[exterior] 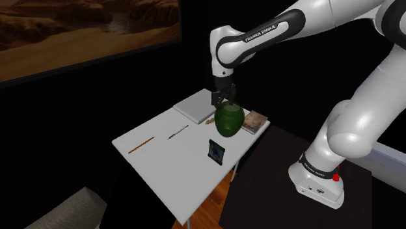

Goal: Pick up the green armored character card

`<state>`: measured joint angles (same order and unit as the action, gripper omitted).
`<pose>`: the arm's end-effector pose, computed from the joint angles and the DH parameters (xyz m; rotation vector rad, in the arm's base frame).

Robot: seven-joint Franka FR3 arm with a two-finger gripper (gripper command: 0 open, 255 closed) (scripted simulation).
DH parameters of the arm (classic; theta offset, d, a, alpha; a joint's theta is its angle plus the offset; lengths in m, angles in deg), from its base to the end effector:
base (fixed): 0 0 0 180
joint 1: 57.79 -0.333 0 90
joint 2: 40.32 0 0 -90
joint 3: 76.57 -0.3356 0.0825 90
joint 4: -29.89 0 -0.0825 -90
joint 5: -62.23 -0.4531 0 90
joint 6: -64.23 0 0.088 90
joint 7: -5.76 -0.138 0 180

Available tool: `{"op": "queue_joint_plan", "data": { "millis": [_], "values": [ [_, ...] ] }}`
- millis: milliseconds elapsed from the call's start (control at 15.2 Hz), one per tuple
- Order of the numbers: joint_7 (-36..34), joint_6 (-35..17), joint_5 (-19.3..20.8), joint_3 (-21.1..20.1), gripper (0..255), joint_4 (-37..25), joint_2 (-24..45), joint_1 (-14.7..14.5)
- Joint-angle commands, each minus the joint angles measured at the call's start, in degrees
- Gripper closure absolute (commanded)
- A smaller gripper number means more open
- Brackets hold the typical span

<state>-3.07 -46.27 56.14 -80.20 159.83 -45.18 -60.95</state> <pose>0.5178 0.0720 0.3261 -3.0584 0.1324 0.4065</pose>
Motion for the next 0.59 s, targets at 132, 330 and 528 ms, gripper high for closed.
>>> {"op": "queue_joint_plan", "data": {
  "millis": [132,330,528],
  "values": [
    [-1.3,-1.5,0.6,-1.0,0,-4.5,9.9,-0.9],
    [-2.2,-2.3,1.2,-1.5,0,-8.1,17.0,-1.7],
    [-3.1,-2.5,1.9,-1.9,0,-12.2,24.2,-2.6]
  ]
}}
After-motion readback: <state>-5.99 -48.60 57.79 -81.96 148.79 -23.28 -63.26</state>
